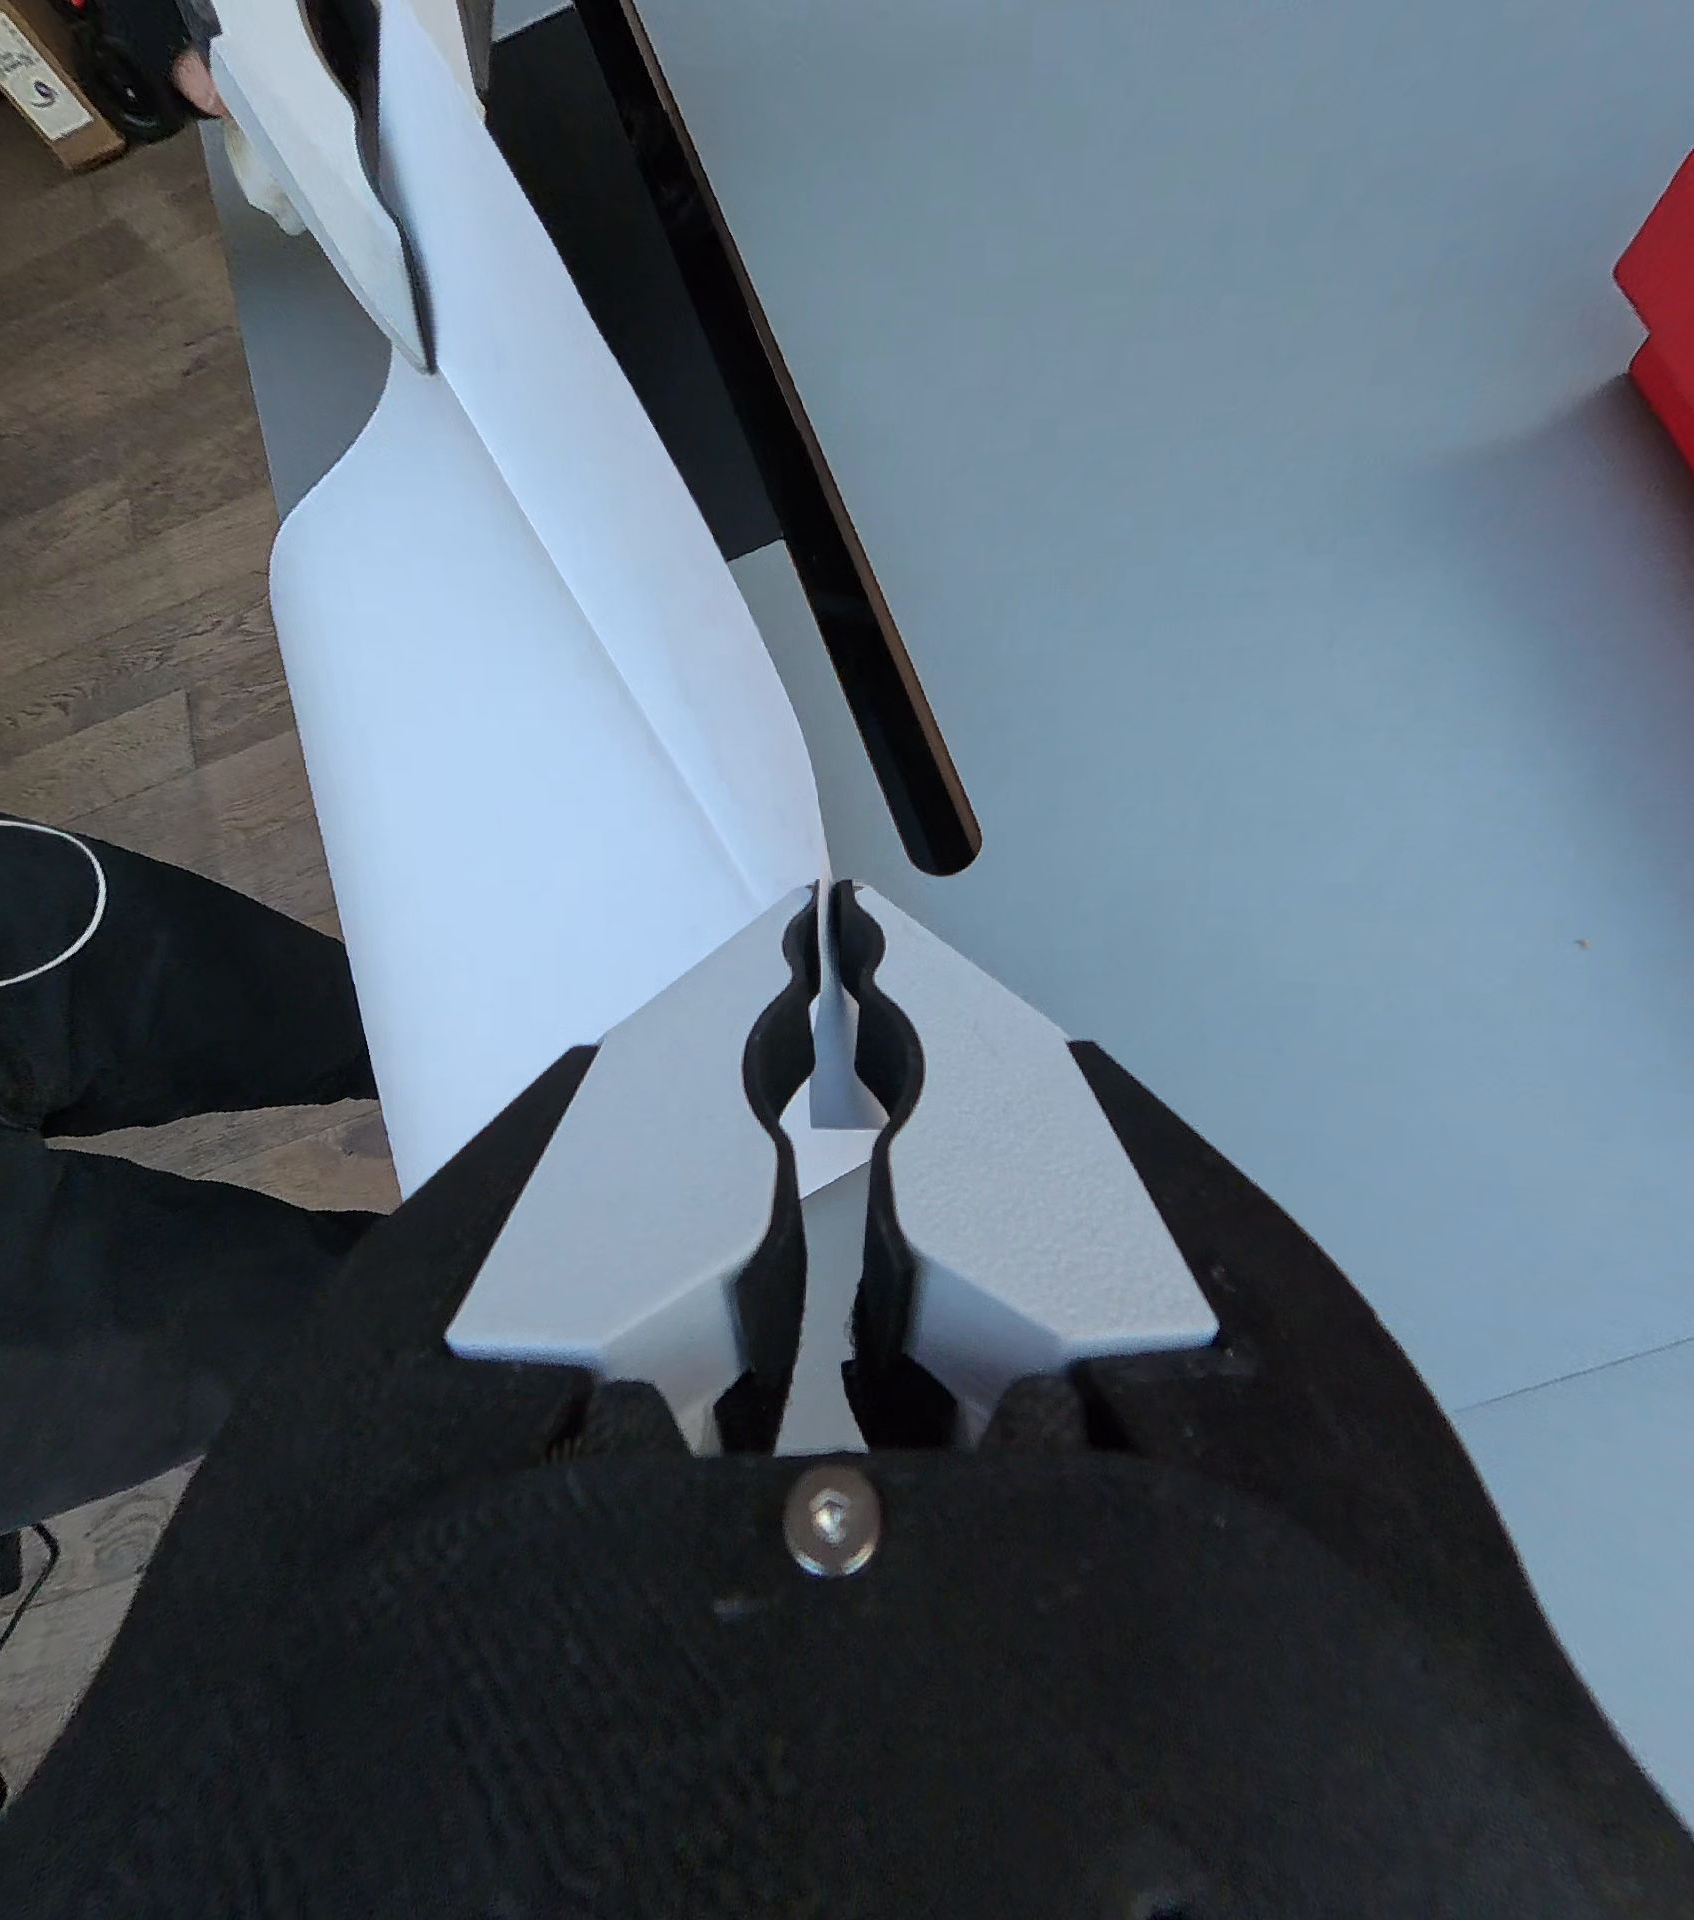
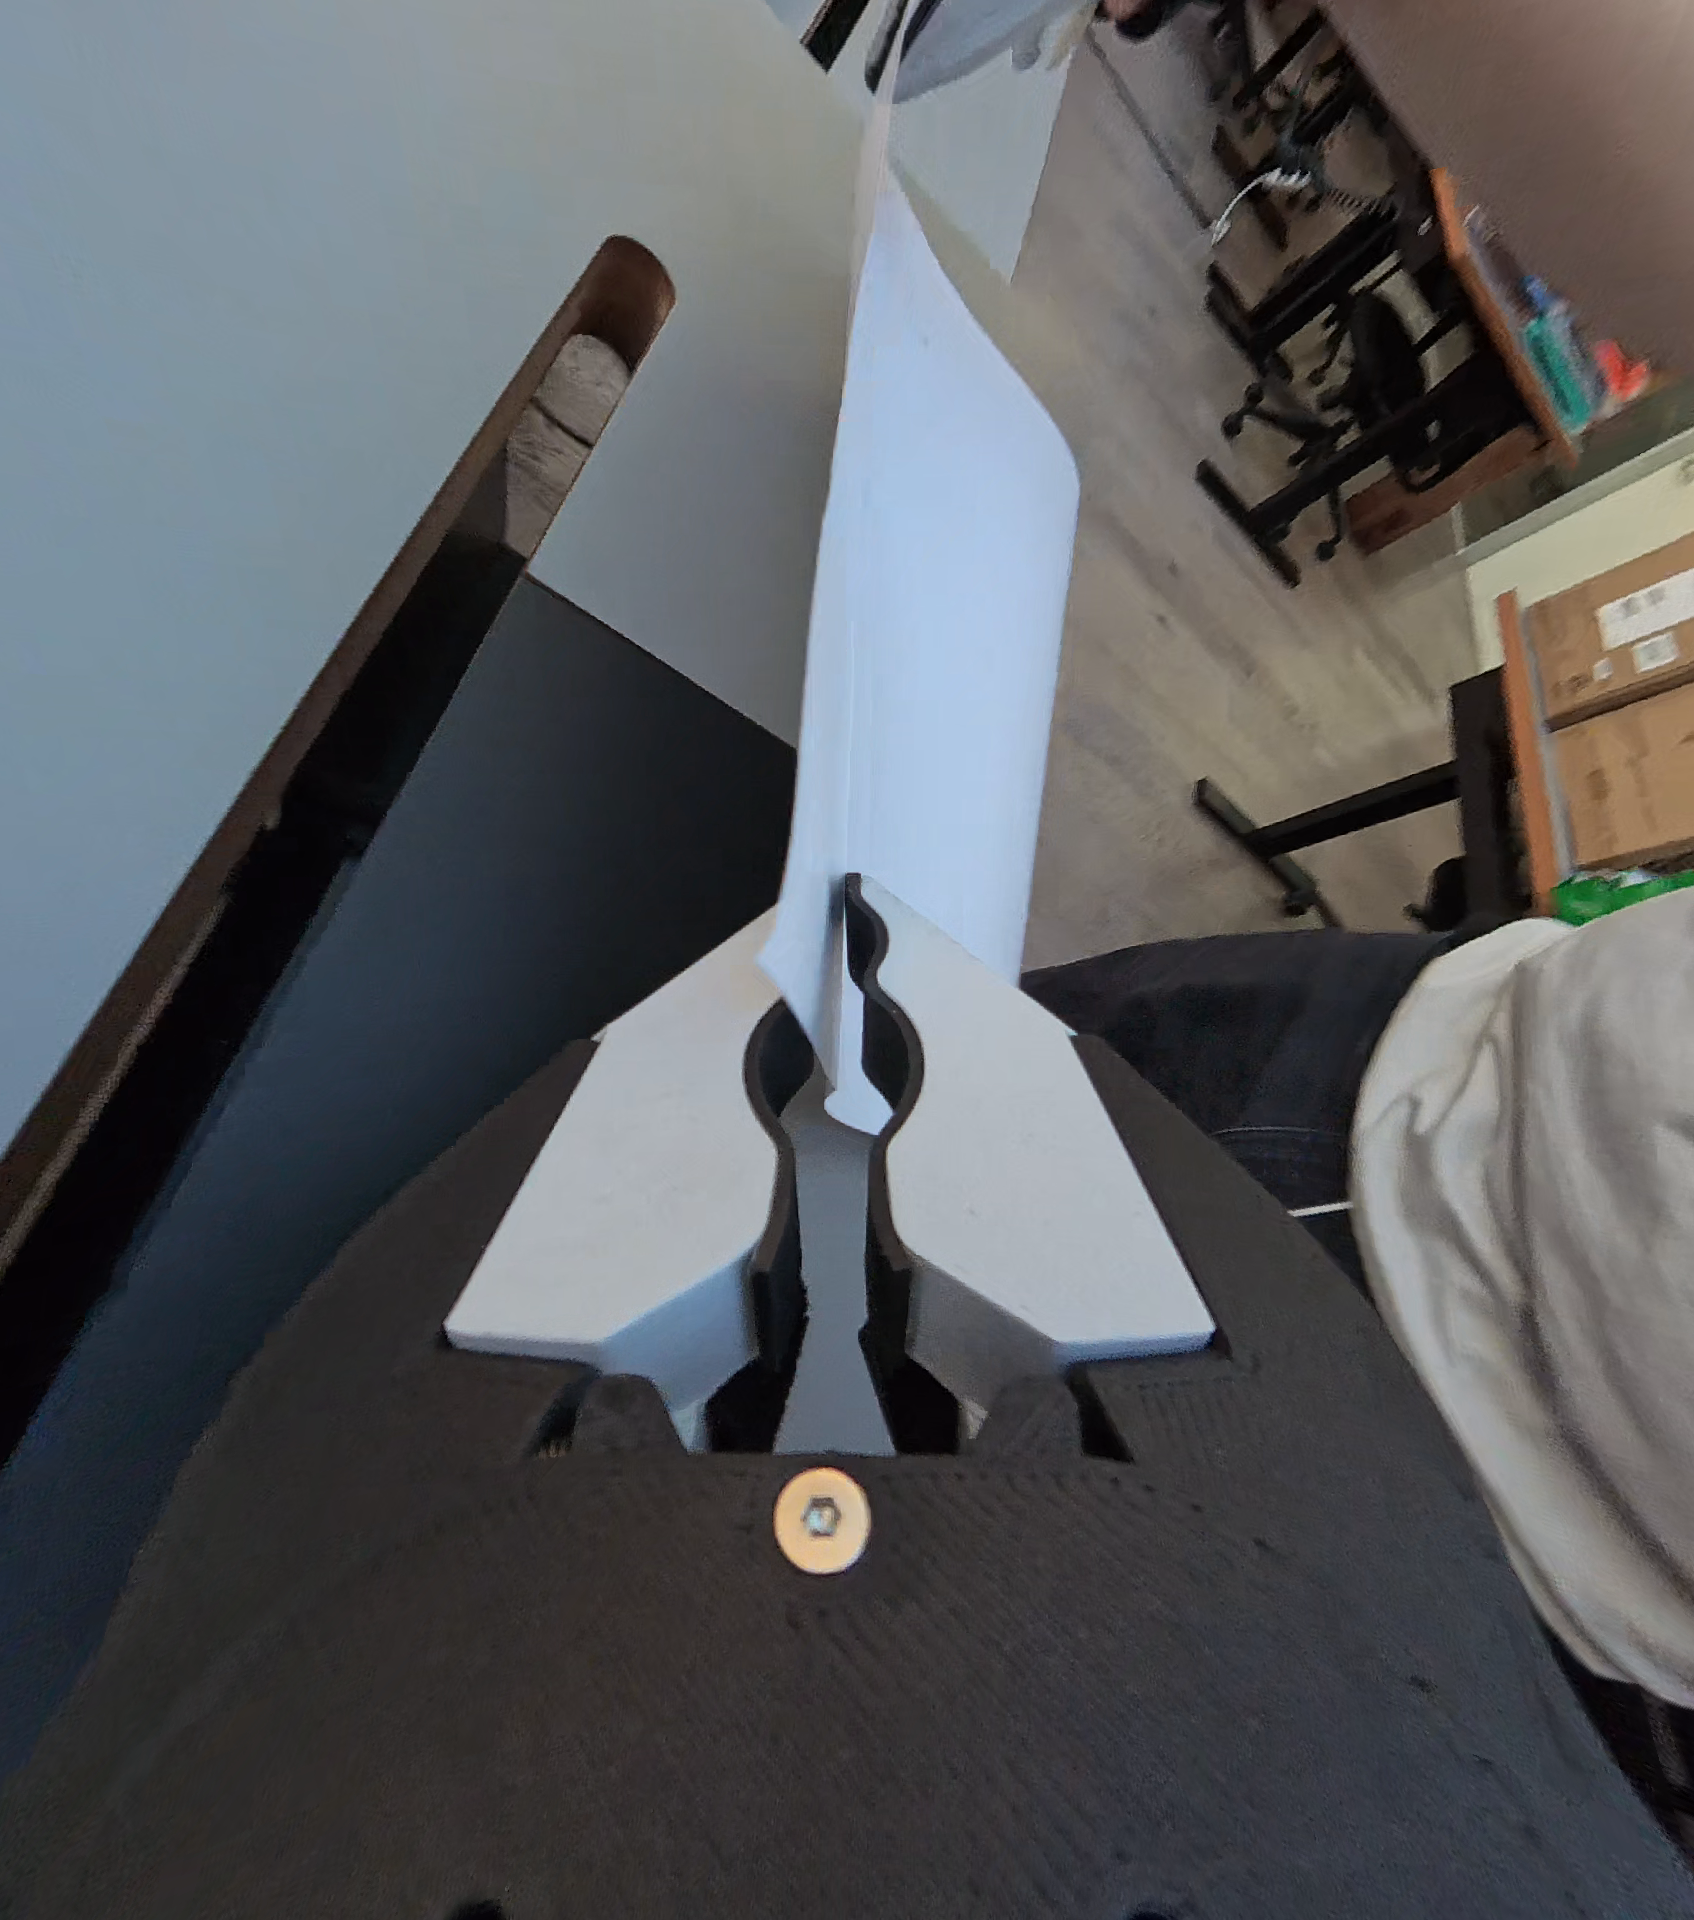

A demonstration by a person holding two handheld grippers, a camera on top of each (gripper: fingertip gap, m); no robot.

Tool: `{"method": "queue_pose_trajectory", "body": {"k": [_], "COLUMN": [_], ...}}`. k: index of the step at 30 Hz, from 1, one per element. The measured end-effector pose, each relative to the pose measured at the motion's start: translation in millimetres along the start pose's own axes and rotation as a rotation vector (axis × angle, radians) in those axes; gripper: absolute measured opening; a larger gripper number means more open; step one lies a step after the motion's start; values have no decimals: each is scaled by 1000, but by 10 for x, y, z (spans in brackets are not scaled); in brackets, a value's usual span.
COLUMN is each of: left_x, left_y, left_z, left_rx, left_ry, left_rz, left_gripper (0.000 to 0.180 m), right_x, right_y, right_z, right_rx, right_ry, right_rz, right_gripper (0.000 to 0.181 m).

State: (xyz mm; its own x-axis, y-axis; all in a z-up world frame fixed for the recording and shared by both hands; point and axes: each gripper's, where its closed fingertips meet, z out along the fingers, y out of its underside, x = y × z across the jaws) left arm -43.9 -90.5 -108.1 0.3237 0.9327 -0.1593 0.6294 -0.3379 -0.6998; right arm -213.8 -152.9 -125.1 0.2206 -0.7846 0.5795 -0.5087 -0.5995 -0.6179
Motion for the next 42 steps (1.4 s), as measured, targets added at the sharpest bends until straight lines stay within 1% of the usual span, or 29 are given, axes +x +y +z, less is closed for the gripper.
{"method": "queue_pose_trajectory", "body": {"k": [4,5,6,7,10,12,15,16,17,19,21,23,24,26,28,30,34,36,37,39,42], "left_x": [-8,-22,-38,-66,-182,-275,-393,-426,-440,-449,-506,-550,-560,-573,-583,-546,-515,-536,-530,-550,-557], "left_y": [-18,-45,-92,-144,-256,-253,-187,-157,-123,-93,-98,-62,-33,-10,-28,-95,-108,-102,-104,-95,-75], "left_z": [-43,-55,-55,-44,98,249,489,564,630,737,789,815,823,836,838,837,866,869,870,877,883], "left_rx": [-8,-15,-26,-43,-141,-227,-329,-358,-387,-412,-411,-445,-470,-494,-496,-476,-460,-460,-458,-448,-450], "left_ry": [-12,-18,-18,-20,-36,-78,-139,-144,-136,-109,-127,-156,-164,-168,-157,-110,-48,-37,-28,-43,-60], "left_rz": [-38,-55,-81,-123,-277,-356,-387,-391,-404,-435,-434,-397,-385,-395,-408,-406,-418,-436,-428,-394,-372], "left_gripper": [0,5,21,30,56,61,63,63,58,43,29,29,24,2,2,12,6,14,15,14,7], "right_x": [-144,-173,-201,-212,-206,-205,-216,-217,-216,-211,-214,-198,-183,-183,-197,-207,-242,-263,-270,-278,-293], "right_y": [13,26,35,42,62,62,56,43,30,19,26,17,7,-14,-3,5,9,25,35,46,50], "right_z": [52,69,85,108,176,204,228,231,230,227,224,218,216,200,187,178,158,161,165,174,180], "right_rx": [-105,-138,-162,-178,-196,-194,-189,-179,-169,-157,-158,-147,-138,-128,-138,-141,-139,-146,-151,-158,-167], "right_ry": [-216,-258,-295,-316,-315,-314,-314,-314,-316,-320,-330,-334,-329,-336,-339,-339,-333,-332,-331,-327,-331], "right_rz": [311,388,458,515,606,659,687,690,696,718,747,762,762,772,786,789,773,777,779,780,791], "right_gripper": [0,0,0,0,0,0,0,0,0,0,0,0,0,0,0,0,0,0,0,0,0]}}
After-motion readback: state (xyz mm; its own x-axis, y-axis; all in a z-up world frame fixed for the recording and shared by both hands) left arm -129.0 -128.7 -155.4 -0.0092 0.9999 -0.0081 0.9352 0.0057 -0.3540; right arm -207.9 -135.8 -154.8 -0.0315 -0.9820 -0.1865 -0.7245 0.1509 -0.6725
